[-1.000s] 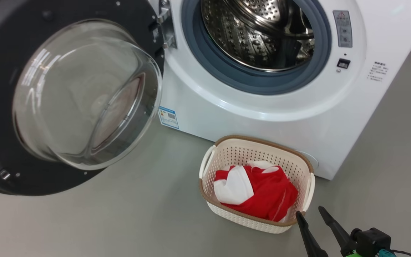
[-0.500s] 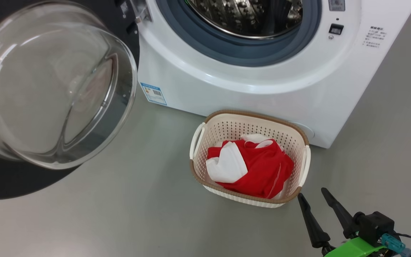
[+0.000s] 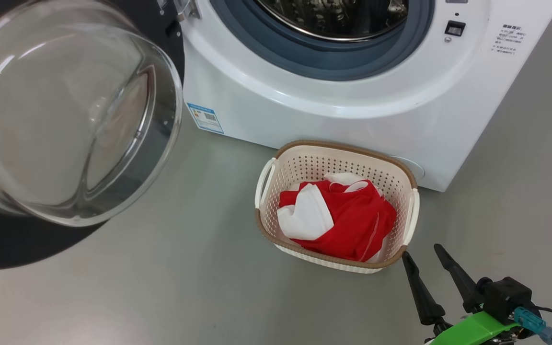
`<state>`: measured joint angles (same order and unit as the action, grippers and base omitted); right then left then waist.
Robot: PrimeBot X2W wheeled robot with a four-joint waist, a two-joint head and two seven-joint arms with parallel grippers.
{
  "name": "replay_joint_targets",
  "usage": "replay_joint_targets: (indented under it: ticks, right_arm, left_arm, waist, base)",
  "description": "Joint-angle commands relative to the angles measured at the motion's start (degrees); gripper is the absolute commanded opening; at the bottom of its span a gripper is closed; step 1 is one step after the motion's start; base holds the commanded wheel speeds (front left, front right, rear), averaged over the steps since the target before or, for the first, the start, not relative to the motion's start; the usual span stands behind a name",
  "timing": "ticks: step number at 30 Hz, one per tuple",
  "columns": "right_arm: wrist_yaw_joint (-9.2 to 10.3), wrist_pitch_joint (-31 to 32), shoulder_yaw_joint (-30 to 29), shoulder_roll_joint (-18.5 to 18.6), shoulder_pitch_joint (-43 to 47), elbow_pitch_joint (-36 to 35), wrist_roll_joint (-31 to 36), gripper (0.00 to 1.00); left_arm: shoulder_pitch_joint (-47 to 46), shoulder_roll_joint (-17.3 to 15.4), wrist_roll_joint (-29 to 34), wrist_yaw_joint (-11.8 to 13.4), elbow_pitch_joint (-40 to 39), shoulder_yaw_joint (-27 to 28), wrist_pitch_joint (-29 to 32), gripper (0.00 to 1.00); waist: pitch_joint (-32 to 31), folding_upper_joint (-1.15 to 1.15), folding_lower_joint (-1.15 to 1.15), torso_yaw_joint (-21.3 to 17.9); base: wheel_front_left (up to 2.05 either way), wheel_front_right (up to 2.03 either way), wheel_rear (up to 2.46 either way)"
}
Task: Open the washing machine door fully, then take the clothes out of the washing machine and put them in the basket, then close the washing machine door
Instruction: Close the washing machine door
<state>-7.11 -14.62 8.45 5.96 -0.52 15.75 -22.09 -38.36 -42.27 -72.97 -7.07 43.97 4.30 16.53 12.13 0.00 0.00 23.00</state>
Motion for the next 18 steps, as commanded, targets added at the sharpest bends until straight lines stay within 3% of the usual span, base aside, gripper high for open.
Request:
replay_joint_targets:
  ticks: [1,18]
  right_arm:
    - [-0.37,-0.4,1.3,0.1,-1.1,-1.0,0.1,1.0]
    - [-0.37,-0.4,1.0,-0.9,2.4,-1.1,-1.1,1.0]
  left_arm:
    - [1.0,-3.6,-1.4,-0.4,-3.5,-0.2,2.0,0.0]
    - [8.9,-6.0,-10.0,-0.4,-19.2,-5.3,4.1,0.0]
  waist:
    - [-0.7,0.0,0.0,0.2]
    - [-7.2,0.0,0.0,1.2]
  base:
    - [0.0,0.0,0.0]
    - [0.0,0.0,0.0]
